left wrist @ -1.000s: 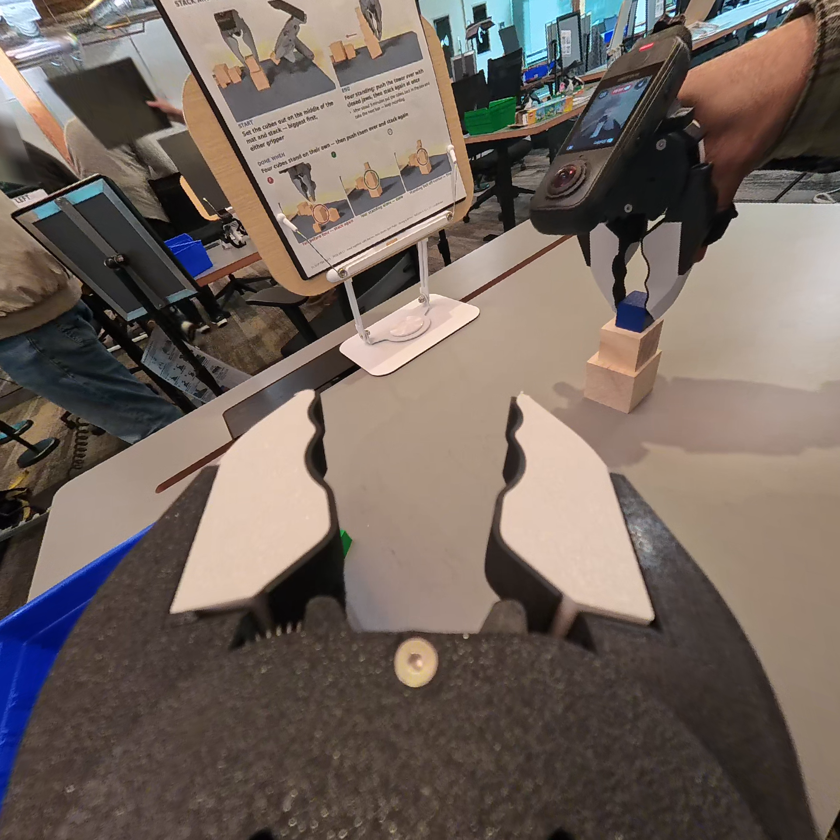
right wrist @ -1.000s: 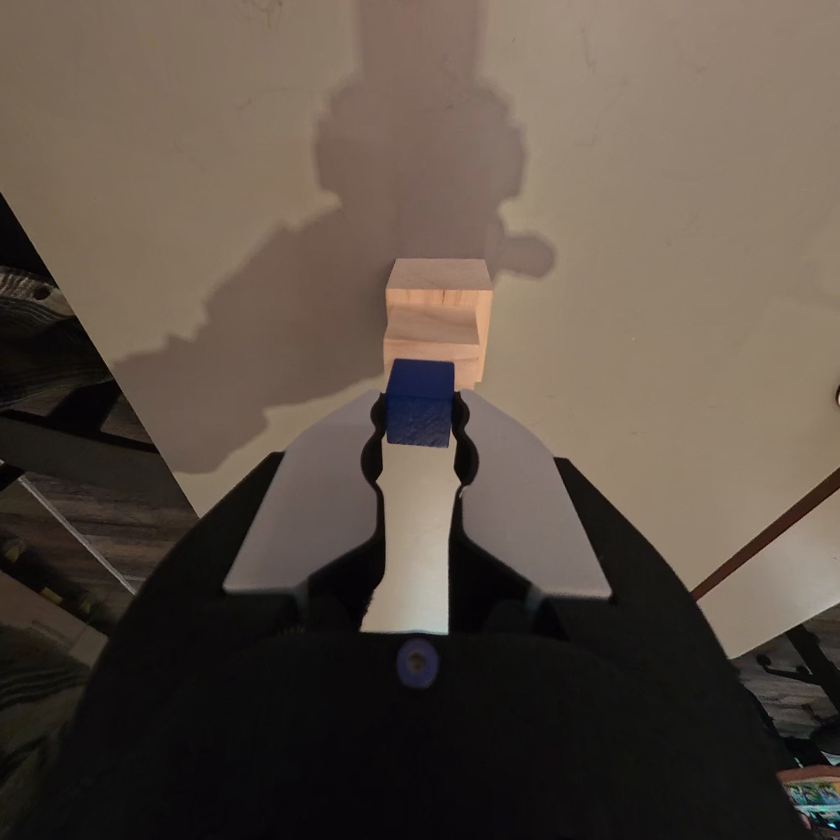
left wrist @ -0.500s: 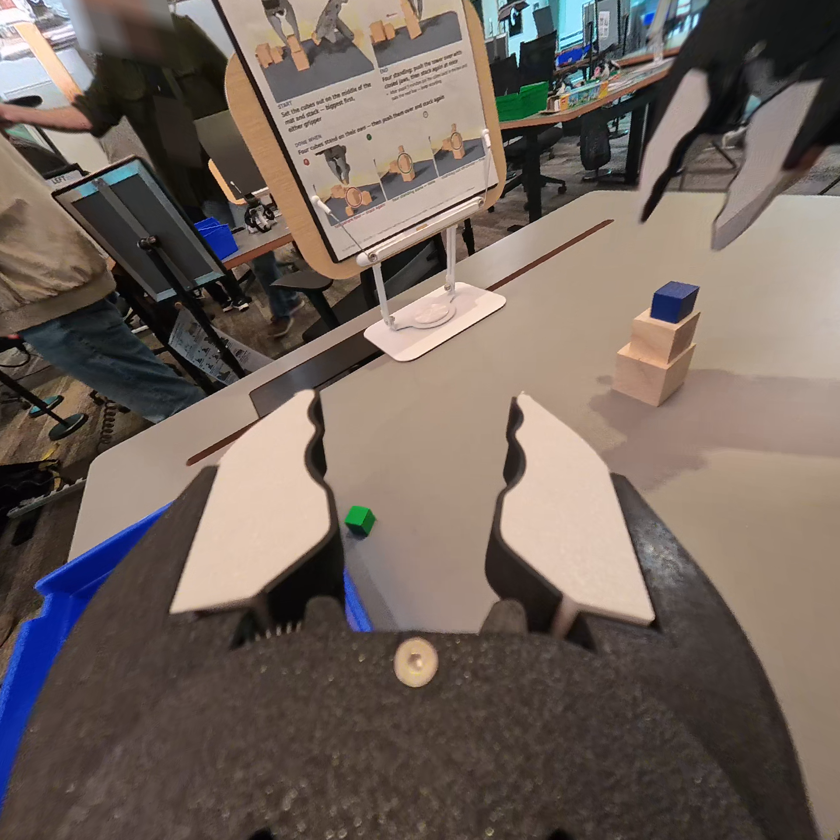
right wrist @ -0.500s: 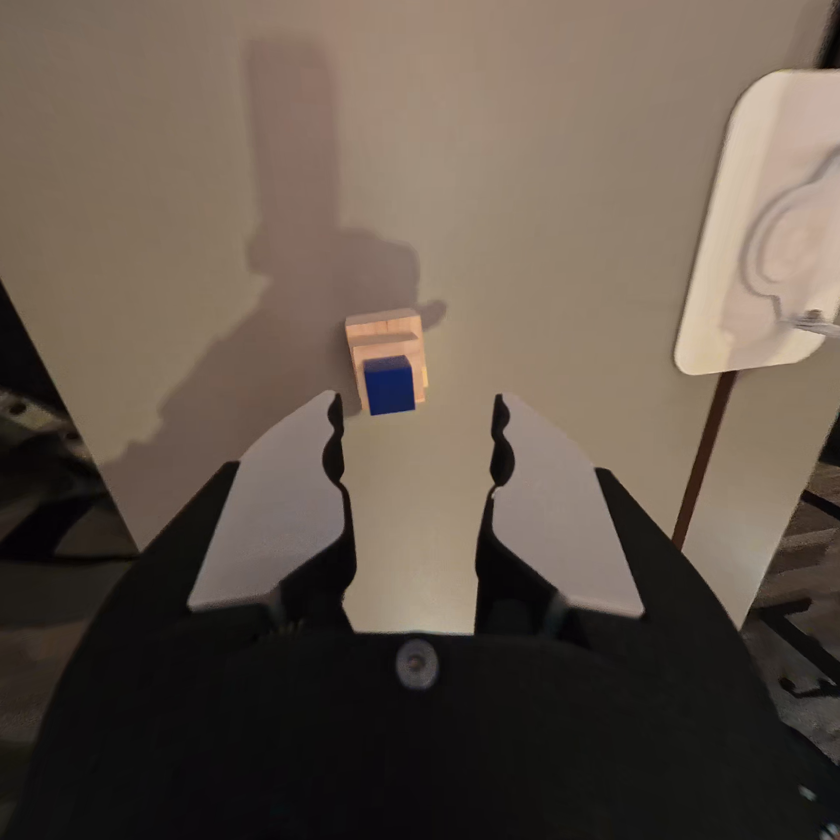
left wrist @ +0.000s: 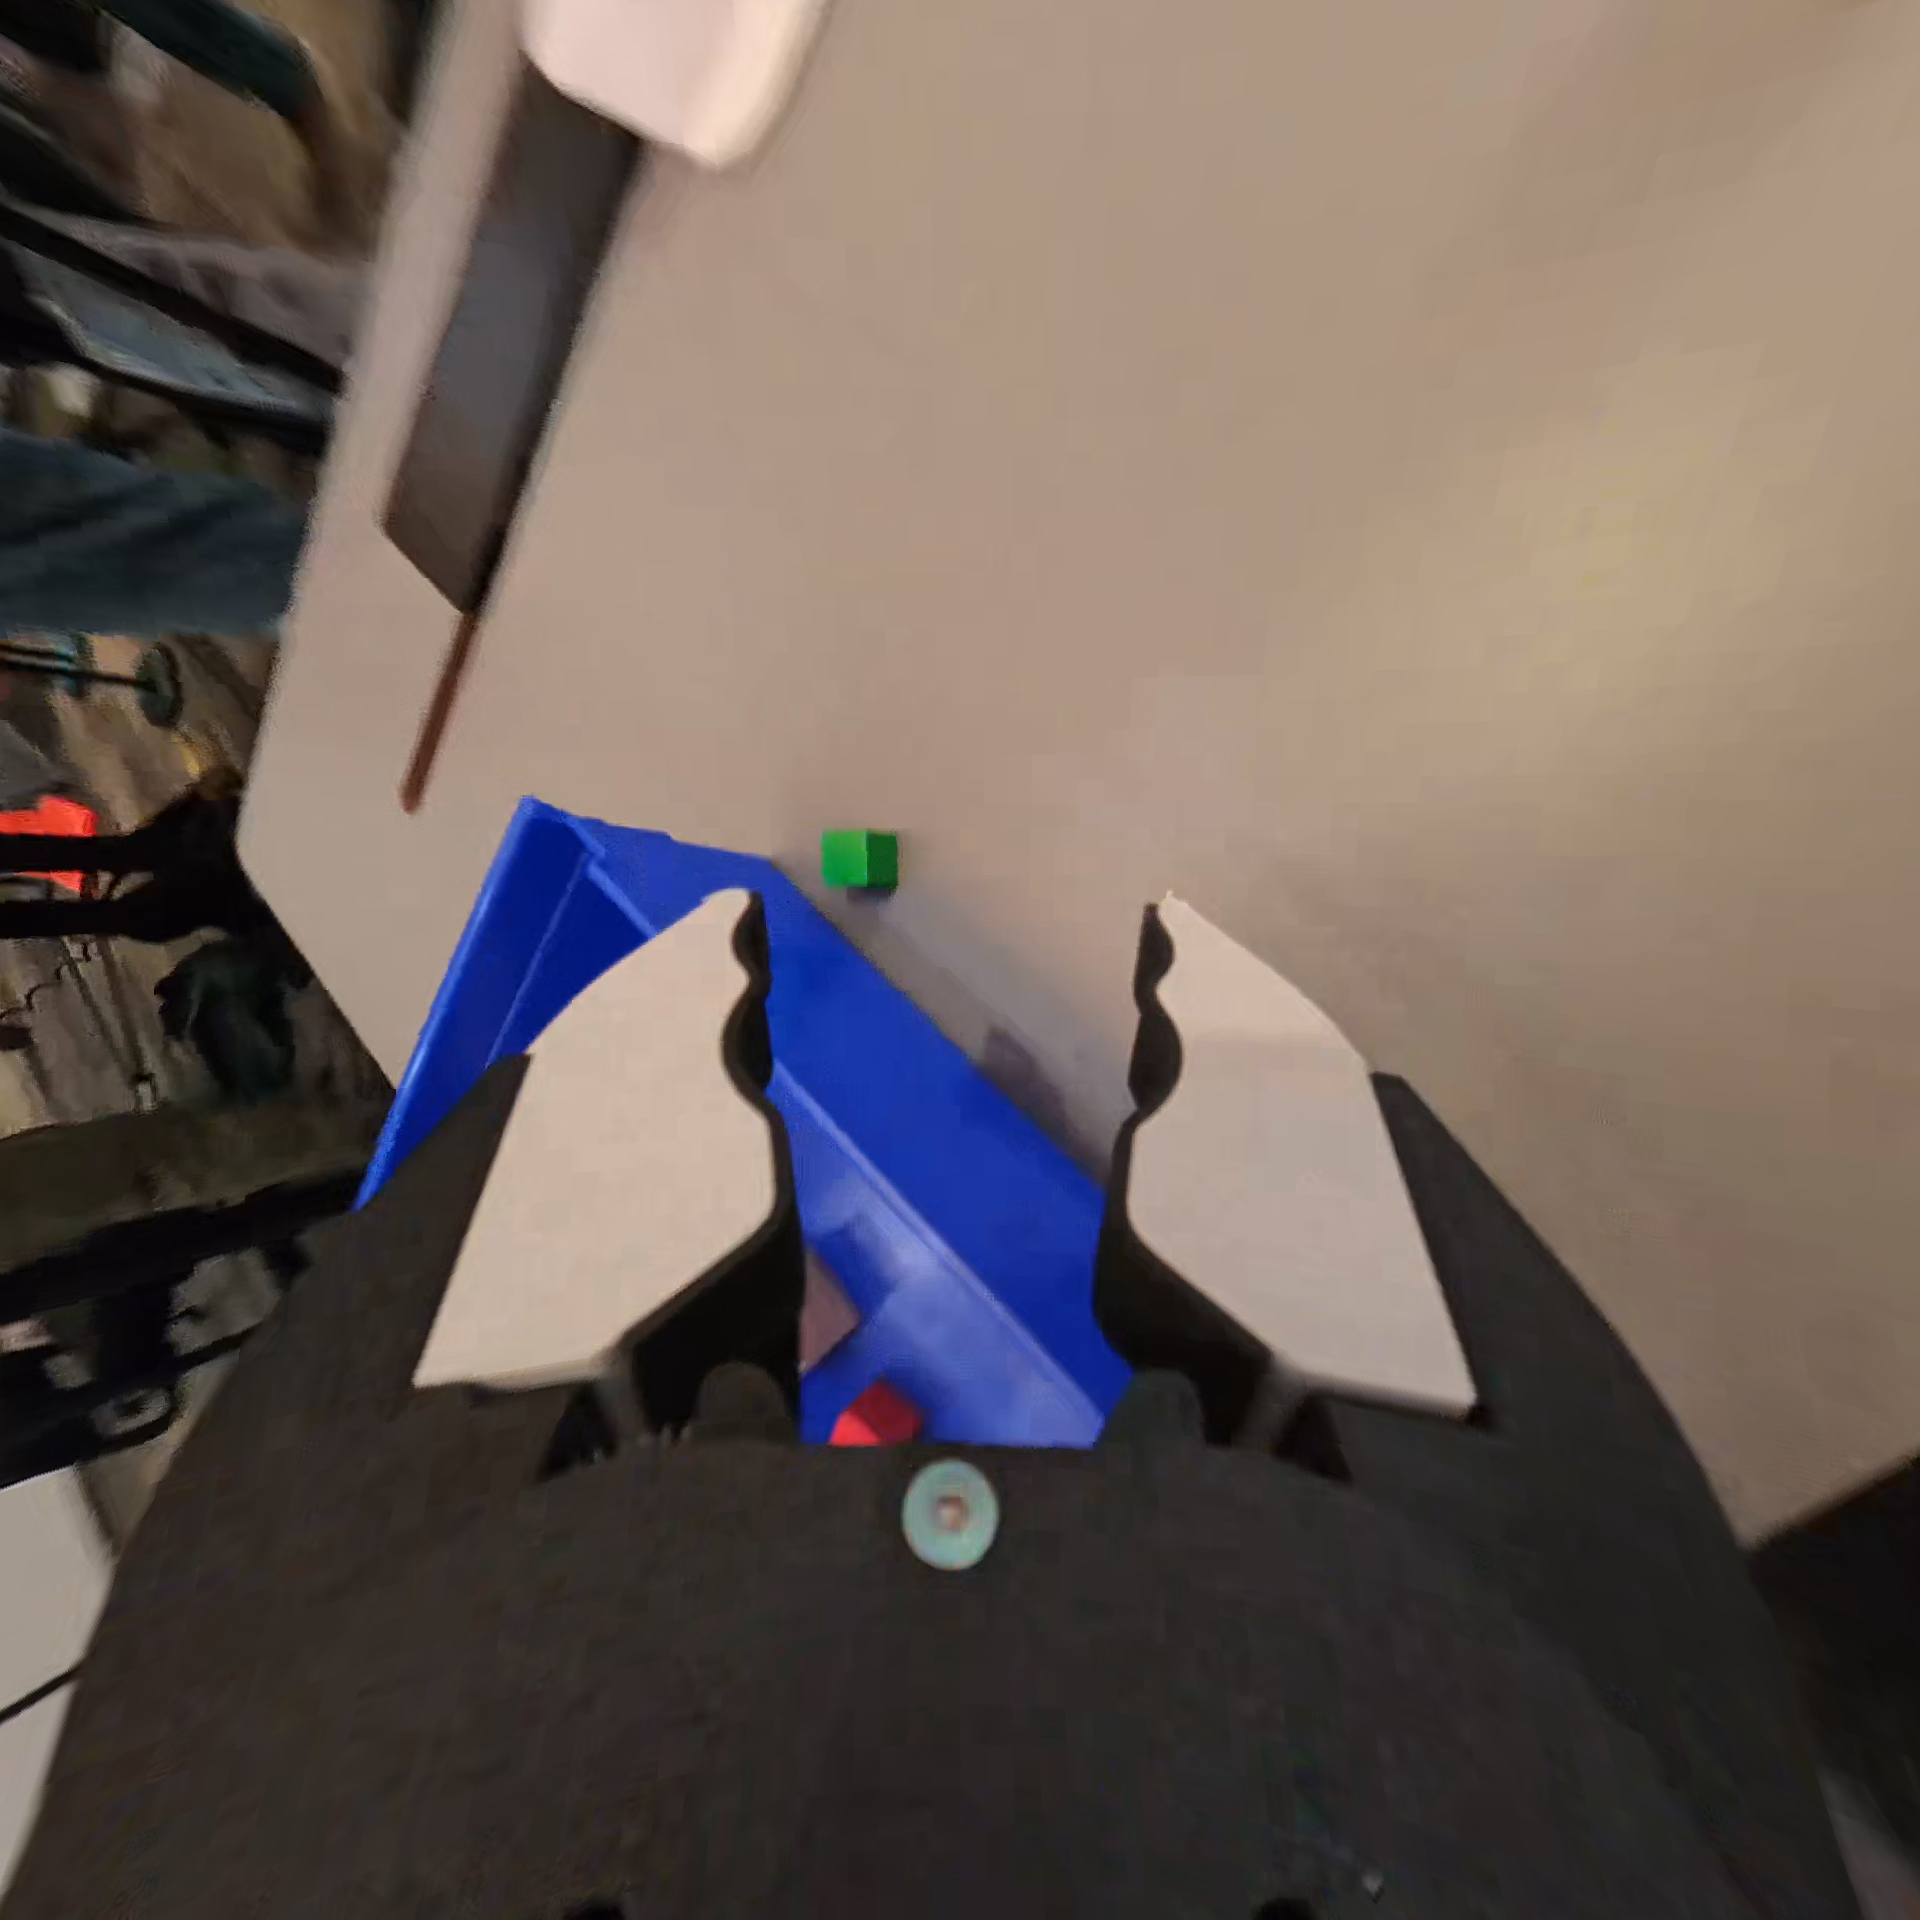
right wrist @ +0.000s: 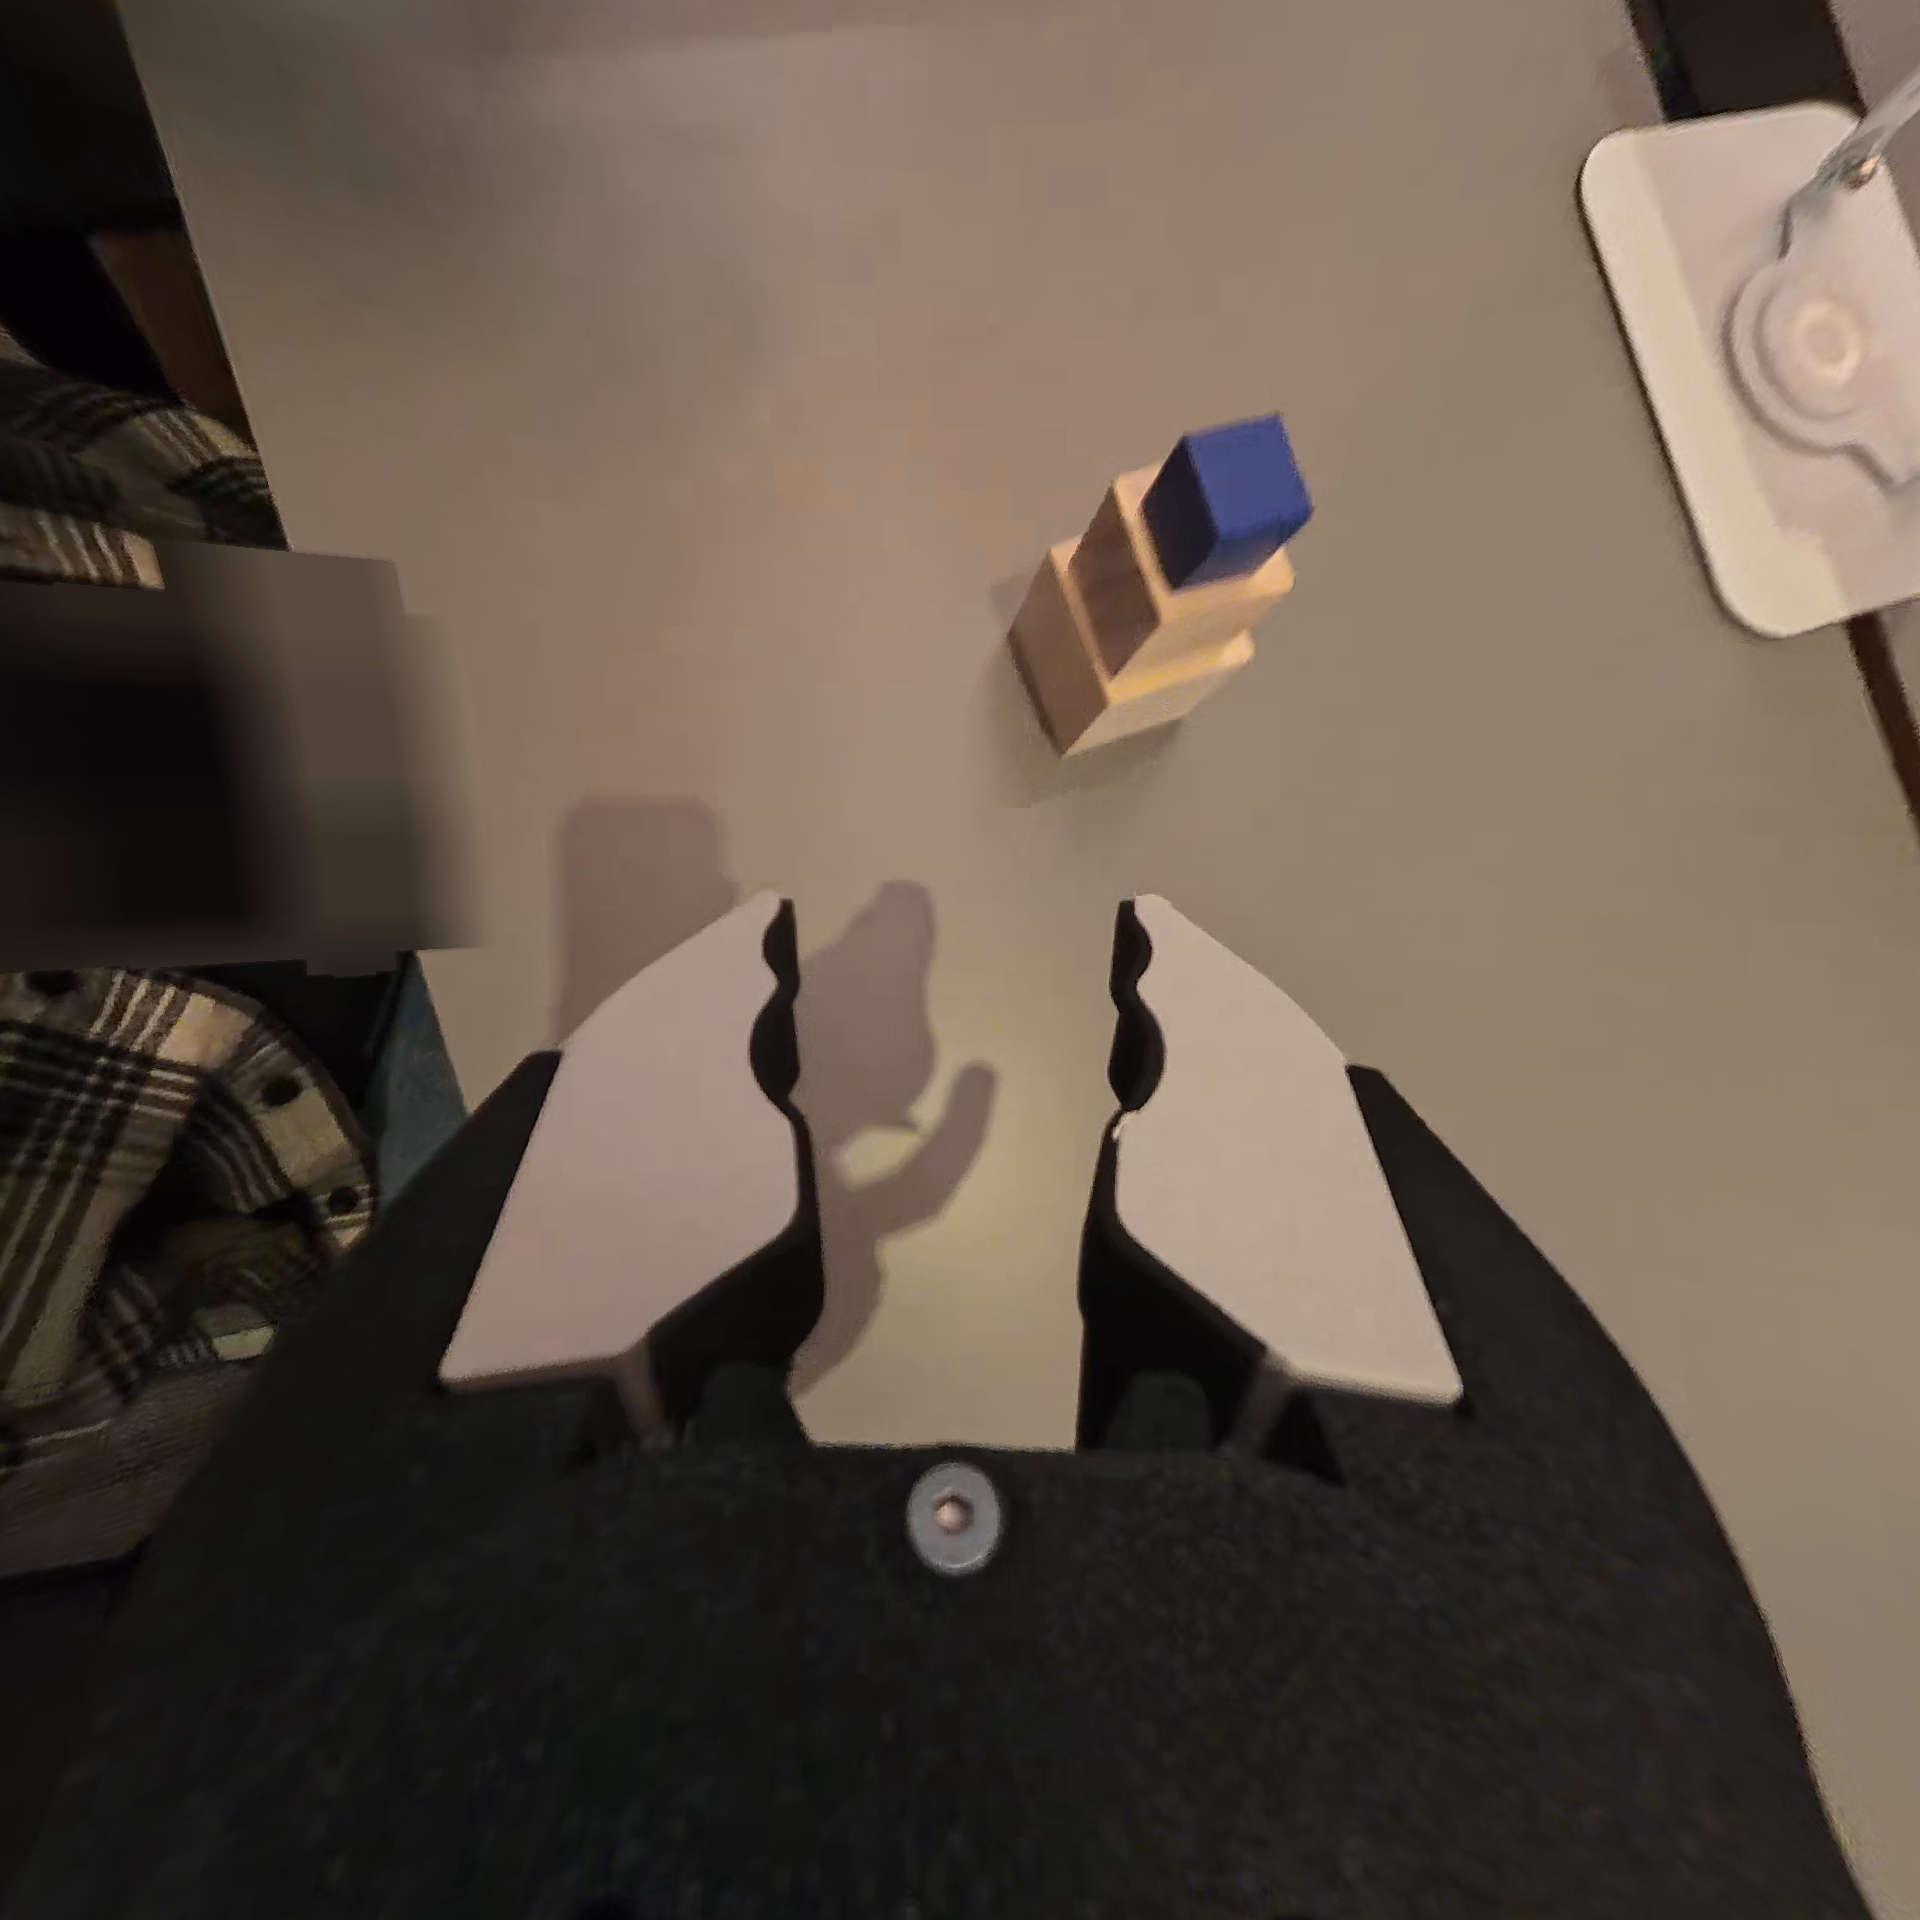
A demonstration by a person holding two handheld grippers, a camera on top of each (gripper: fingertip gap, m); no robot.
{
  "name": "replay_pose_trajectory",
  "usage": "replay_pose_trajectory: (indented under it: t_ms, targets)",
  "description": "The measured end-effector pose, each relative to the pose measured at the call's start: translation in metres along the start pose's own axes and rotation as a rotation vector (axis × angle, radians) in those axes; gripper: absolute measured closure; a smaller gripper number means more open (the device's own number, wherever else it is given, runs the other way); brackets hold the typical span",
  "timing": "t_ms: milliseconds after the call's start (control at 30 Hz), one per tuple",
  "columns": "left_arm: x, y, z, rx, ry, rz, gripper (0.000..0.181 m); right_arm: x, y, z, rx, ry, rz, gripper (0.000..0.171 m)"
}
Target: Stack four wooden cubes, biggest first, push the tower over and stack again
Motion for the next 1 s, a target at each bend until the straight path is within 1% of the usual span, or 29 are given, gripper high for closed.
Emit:
replay_pose_trajectory:
  t_ms: [33,133,233,333,433,533,633,733,1000]
  targets:
    - [0.005,-0.007,0.002,0.107,-0.028,-0.037,0.114,0.003,0.002,-0.008,0.001,-0.014,0.002,0.114]
    - [0.026,-0.030,0.010,0.377,-0.065,-0.178,0.118,0.011,0.005,-0.024,-0.007,-0.051,0.018,0.114]
    - [0.050,-0.057,0.010,0.642,-0.036,-0.294,0.125,0.017,0.008,-0.033,-0.015,-0.072,0.036,0.114]
    - [0.071,-0.084,0.006,0.868,-0.012,-0.315,0.128,0.020,0.013,-0.039,-0.004,-0.070,0.031,0.114]
    - [0.081,-0.106,0.002,1.020,-0.004,-0.310,0.132,0.020,0.022,-0.042,-0.004,-0.066,0.020,0.114]
    - [0.081,-0.124,-0.002,1.087,-0.005,-0.327,0.135,0.018,0.029,-0.045,-0.006,-0.069,0.008,0.115]
    - [0.085,-0.135,-0.005,1.103,0.012,-0.321,0.138,0.016,0.030,-0.047,-0.009,-0.071,0.006,0.116]
    - [0.091,-0.141,-0.006,1.094,0.042,-0.320,0.142,0.015,0.027,-0.049,-0.003,-0.068,0.013,0.117]
    - [0.095,-0.149,-0.016,1.138,0.108,-0.355,0.146,0.015,0.022,-0.050,0.010,-0.052,0.032,0.117]
Point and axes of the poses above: each gripper's, where its closed fingertips meet, y back along the fingers, z out of its top, x = y × z across the jaws, the point moved 5 cm from there along y, back along the fingers, and after that the axes turned 15 degrees about -z, right-handed, at the moved point
